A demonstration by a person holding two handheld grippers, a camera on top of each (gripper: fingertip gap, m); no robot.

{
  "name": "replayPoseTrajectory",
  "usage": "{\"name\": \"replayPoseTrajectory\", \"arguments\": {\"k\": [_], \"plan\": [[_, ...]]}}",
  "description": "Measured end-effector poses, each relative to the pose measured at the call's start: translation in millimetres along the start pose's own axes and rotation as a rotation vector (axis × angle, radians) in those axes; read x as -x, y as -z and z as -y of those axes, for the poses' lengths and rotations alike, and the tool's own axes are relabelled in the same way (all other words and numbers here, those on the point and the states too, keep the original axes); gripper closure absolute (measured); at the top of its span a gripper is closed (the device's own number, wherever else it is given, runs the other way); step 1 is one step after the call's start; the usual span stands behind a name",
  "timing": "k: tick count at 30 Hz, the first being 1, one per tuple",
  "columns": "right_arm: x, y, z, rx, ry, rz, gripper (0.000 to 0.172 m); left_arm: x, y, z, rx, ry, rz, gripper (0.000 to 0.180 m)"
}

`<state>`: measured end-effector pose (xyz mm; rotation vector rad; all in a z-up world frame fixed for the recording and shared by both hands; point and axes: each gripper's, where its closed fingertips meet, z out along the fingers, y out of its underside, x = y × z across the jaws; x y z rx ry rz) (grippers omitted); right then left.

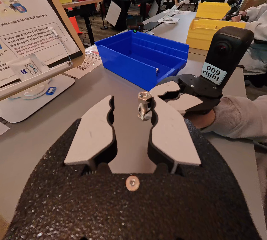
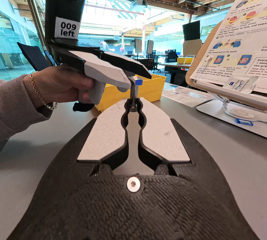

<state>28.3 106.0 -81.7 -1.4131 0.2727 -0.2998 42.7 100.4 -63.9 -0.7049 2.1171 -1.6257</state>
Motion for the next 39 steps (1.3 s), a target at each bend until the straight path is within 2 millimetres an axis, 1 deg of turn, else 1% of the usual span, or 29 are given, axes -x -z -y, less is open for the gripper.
{"name": "replayPoseTrajectory", "arguments": {"k": [7, 10, 12, 16, 21, 25, 29, 30, 32, 35, 37, 39], "plan": [[-1, 0, 0, 0.002, -0.005, -0.004, 0.163, 2, 3, -5, 0.002, 0.036, -0.014, 0.133], [-1, 0, 1, -0.003, -0.004, -0.001, 0.163, 8, 7, -10, 0.020, 0.036, 0.007, 0.133], [-1, 0, 0, 0.001, 0.001, -0.001, 0.163, 6, 10, -8, 0.001, 0.048, -0.009, 0.133], [1, -1, -1, 0.011, 0.010, 0.004, 0.163, -3, 10, 3, -0.069, 0.089, -0.065, 0.133], [2, -1, -2, 0.013, 0.016, 0.006, 0.163, -2, 4, 0, -0.071, 0.106, -0.063, 0.133], [0, 0, -2, 0.012, 0.008, -0.001, 0.163, 2, 7, -1, -0.072, 0.102, -0.033, 0.133], [-1, 0, 0, 0.007, 0.008, -0.005, 0.163, 15, 15, -7, -0.041, 0.075, 0.035, 0.136], [0, 0, 0, 0.006, 0.010, -0.005, 0.163, 14, 16, -7, -0.044, 0.071, 0.026, 0.136], [1, -1, 0, 0.009, 0.011, 0.000, 0.163, 5, 15, -1, -0.081, 0.087, -0.019, 0.134], [3, -2, -2, 0.018, 0.016, 0.005, 0.163, -7, 9, 7, -0.131, 0.108, -0.069, 0.130], [3, -2, -2, 0.015, 0.016, 0.004, 0.163, -8, 4, 6, -0.132, 0.112, -0.070, 0.130], [2, -1, -1, 0.009, 0.012, 0.003, 0.163, -5, 1, 2, -0.118, 0.119, -0.046, 0.131]]}}
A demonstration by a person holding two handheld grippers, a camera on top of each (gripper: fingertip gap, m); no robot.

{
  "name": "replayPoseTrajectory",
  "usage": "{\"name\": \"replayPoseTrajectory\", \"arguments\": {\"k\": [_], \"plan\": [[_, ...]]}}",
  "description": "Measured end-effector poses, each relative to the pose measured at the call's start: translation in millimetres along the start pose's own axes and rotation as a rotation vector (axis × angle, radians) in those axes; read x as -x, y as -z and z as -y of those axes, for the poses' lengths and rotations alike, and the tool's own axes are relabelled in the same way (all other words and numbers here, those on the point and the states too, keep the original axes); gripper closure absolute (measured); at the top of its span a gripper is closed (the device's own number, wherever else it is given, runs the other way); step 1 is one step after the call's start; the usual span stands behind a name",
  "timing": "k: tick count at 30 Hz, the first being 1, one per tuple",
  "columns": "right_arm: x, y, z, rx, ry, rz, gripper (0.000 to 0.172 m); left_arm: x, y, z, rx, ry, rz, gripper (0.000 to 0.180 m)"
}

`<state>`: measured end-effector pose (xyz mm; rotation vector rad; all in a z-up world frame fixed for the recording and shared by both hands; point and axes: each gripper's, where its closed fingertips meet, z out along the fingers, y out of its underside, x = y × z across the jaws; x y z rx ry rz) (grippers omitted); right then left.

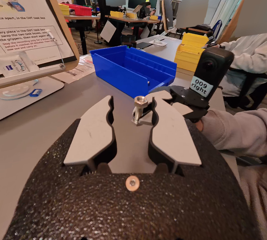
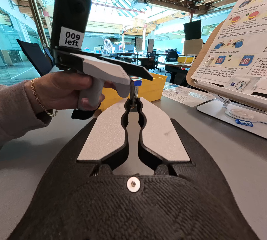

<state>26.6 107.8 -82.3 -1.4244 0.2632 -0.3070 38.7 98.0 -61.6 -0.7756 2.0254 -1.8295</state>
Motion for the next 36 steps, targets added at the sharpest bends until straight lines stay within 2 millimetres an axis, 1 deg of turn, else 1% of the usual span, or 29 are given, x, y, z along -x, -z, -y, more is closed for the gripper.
{"name": "replayPoseTrajectory", "arguments": {"k": [4, 6, 7, 8, 10, 12, 14, 17, 20, 21, 22, 23, 24, 26, 28, 30, 33, 36], "plan": [[-4, 2, 1, -0.005, -0.021, -0.008, 0.162, 11, 8, -2, -0.017, 0.039, 0.035, 0.131], [-4, 2, 2, -0.011, -0.037, -0.001, 0.162, 23, 14, -7, 0.004, 0.040, 0.088, 0.136], [-4, 2, 3, -0.013, -0.042, 0.001, 0.163, 26, 16, -8, 0.012, 0.030, 0.104, 0.136], [-3, 1, 2, -0.010, -0.041, 0.004, 0.162, 24, 16, -7, 0.008, 0.021, 0.096, 0.135], [-2, 0, 2, -0.006, -0.037, 0.007, 0.162, 12, 13, -1, -0.024, 0.017, 0.040, 0.134], [0, -1, 0, 0.001, -0.039, 0.014, 0.162, 2, 7, 2, -0.042, 0.021, 0.001, 0.129], [0, -1, 0, 0.002, -0.038, 0.015, 0.163, 0, 0, 2, -0.040, 0.021, -0.004, 0.127], [-1, 1, 1, -0.007, -0.041, 0.009, 0.163, 7, -1, 1, -0.056, 0.051, 0.028, 0.129], [-6, 2, 1, -0.005, -0.054, -0.007, 0.163, 16, 6, -1, -0.068, 0.100, 0.048, 0.126], [-7, 2, 1, -0.008, -0.064, -0.007, 0.163, 22, 9, -4, -0.063, 0.109, 0.075, 0.127], [-7, 3, 2, -0.018, -0.075, -0.002, 0.163, 28, 12, -7, -0.050, 0.107, 0.103, 0.133], [-7, 3, 3, -0.024, -0.080, -0.003, 0.163, 31, 14, -9, -0.042, 0.101, 0.115, 0.132], [-7, 3, 3, -0.021, -0.078, 0.000, 0.162, 31, 15, -8, -0.047, 0.103, 0.110, 0.131], [-6, 2, 3, -0.020, -0.068, 0.000, 0.163, 23, 12, -1, -0.083, 0.119, 0.063, 0.127], [-3, 1, 2, -0.015, -0.059, 0.007, 0.163, 14, 7, 5, -0.108, 0.123, 0.020, 0.125], [-3, 1, 1, -0.010, -0.039, 0.003, 0.163, 8, 0, 6, -0.097, 0.108, 0.003, 0.122], [-3, 1, 1, -0.012, -0.034, -0.003, 0.163, 10, -6, -3, -0.046, 0.083, 0.034, 0.122], [-7, 2, 0, -0.006, -0.054, -0.012, 0.163, 18, 1, -5, -0.046, 0.091, 0.063, 0.121]]}}
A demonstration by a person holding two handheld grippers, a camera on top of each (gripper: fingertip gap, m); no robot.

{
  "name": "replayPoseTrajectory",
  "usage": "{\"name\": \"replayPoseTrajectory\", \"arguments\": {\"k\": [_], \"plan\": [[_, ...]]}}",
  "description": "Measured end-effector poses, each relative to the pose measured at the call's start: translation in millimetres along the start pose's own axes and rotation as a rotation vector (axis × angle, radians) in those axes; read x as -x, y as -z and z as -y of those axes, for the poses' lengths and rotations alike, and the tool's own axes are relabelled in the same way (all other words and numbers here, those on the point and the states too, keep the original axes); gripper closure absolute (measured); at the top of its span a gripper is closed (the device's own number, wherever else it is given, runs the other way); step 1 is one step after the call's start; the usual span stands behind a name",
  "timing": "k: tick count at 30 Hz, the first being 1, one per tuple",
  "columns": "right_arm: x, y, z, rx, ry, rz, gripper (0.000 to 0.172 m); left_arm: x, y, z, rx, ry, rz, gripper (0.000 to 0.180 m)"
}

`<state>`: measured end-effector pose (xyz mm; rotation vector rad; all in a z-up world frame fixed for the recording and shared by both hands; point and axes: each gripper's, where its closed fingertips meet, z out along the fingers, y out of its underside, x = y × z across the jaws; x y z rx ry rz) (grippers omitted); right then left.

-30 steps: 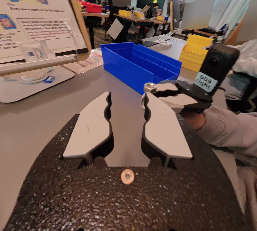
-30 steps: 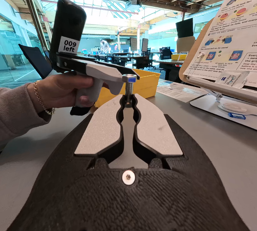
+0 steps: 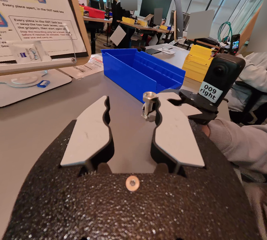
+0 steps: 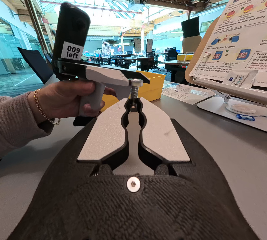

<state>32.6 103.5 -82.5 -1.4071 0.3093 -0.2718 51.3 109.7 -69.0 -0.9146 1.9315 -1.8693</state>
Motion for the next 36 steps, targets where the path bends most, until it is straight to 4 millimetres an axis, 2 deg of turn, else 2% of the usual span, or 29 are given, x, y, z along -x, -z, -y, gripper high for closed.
{"name": "replayPoseTrajectory", "arguments": {"k": [3, 4, 8, 11, 14, 20, 23, 26, 28, 33, 35, 36], "plan": [[-1, 1, 3, -0.018, -0.028, 0.011, 0.163, 19, 11, -1, 0.003, 0.015, 0.078, 0.131], [-1, 1, 3, -0.022, -0.024, 0.010, 0.163, 19, 13, 0, -0.002, 0.014, 0.074, 0.130], [0, -1, 2, -0.011, 0.010, -0.010, 0.163, -5, 7, 8, -0.031, -0.006, -0.026, 0.124], [1, -2, -2, 0.006, 0.023, -0.011, 0.163, -13, -4, 6, -0.023, -0.028, -0.033, 0.120], [-1, -1, -1, 0.001, 0.018, -0.020, 0.163, -4, -6, 0, -0.008, -0.008, 0.013, 0.122], [-7, 2, 2, -0.017, -0.022, -0.029, 0.163, 22, 13, -1, -0.033, 0.042, 0.109, 0.131], [-4, 1, 2, -0.014, -0.011, -0.023, 0.163, 11, 11, 5, -0.054, 0.036, 0.057, 0.127], [-2, 0, 0, -0.006, 0.000, -0.018, 0.163, -6, 1, 7, -0.054, 0.012, 0.002, 0.119], [-2, 0, 1, -0.008, -0.001, -0.017, 0.163, -8, -5, 4, -0.041, 0.005, 0.002, 0.118], [-5, 2, 2, -0.016, -0.016, -0.029, 0.163, 7, -1, -1, -0.039, 0.056, 0.056, 0.114], [-7, 3, 5, -0.034, -0.020, -0.033, 0.163, 22, 9, -2, -0.052, 0.073, 0.127, 0.126], [-7, 3, 5, -0.030, -0.023, -0.031, 0.163, 26, 13, -1, -0.066, 0.082, 0.134, 0.126]]}}
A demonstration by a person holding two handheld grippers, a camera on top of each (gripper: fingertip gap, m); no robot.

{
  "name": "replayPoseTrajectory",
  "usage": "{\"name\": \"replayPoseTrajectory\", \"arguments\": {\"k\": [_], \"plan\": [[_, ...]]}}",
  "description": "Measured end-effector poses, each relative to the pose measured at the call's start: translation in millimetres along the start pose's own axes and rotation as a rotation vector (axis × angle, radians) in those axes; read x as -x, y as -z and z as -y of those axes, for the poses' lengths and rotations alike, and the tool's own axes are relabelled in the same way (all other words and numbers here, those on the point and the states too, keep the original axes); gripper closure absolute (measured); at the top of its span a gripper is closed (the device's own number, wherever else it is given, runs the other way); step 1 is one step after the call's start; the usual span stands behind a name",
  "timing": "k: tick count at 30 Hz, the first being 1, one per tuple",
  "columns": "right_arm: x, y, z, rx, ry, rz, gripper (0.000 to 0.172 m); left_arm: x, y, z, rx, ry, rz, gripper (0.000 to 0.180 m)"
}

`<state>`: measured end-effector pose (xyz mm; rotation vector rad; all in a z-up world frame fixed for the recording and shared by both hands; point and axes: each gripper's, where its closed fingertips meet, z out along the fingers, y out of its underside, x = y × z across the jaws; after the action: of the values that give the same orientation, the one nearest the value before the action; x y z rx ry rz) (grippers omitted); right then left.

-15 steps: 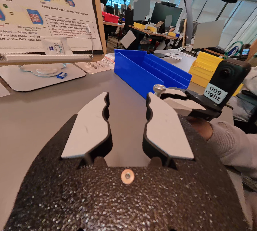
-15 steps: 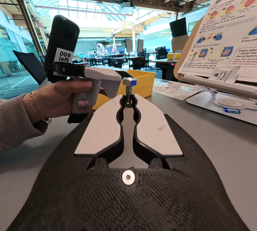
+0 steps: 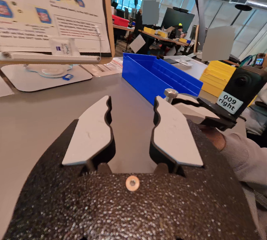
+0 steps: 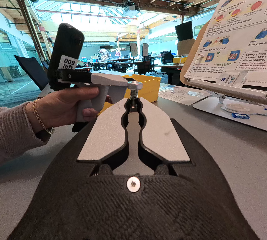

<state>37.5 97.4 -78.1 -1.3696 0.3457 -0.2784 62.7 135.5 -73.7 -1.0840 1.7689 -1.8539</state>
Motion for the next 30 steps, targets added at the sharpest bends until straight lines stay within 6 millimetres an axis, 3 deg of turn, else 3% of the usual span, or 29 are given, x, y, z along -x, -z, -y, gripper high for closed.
{"name": "replayPoseTrajectory", "arguments": {"k": [3, 9, 14, 16, 19, 26, 30], "plan": [[3, -2, -1, 0.007, 0.000, 0.009, 0.163, -12, 2, 6, -0.024, 0.045, -0.090, 0.124], [5, -3, -3, 0.014, 0.004, 0.017, 0.163, -40, -17, 1, 0.010, -0.037, -0.140, 0.118], [-1, 0, -2, 0.011, -0.013, -0.004, 0.163, -21, -14, -3, 0.033, -0.017, -0.076, 0.113], [-2, 1, 1, -0.009, -0.034, 0.004, 0.163, -2, -5, -2, 0.015, -0.007, 0.007, 0.126], [-2, 1, 2, -0.011, -0.046, 0.009, 0.163, 14, 8, 3, -0.008, 0.027, 0.045, 0.125], [0, 0, 0, 0.004, -0.041, 0.018, 0.163, -4, 5, -1, 0.006, 0.000, -0.023, 0.123], [0, 7, 17, -0.019, -0.009, 0.035, 0.163, -7, 10, -2, -0.009, 0.021, -0.042, 0.123]]}}
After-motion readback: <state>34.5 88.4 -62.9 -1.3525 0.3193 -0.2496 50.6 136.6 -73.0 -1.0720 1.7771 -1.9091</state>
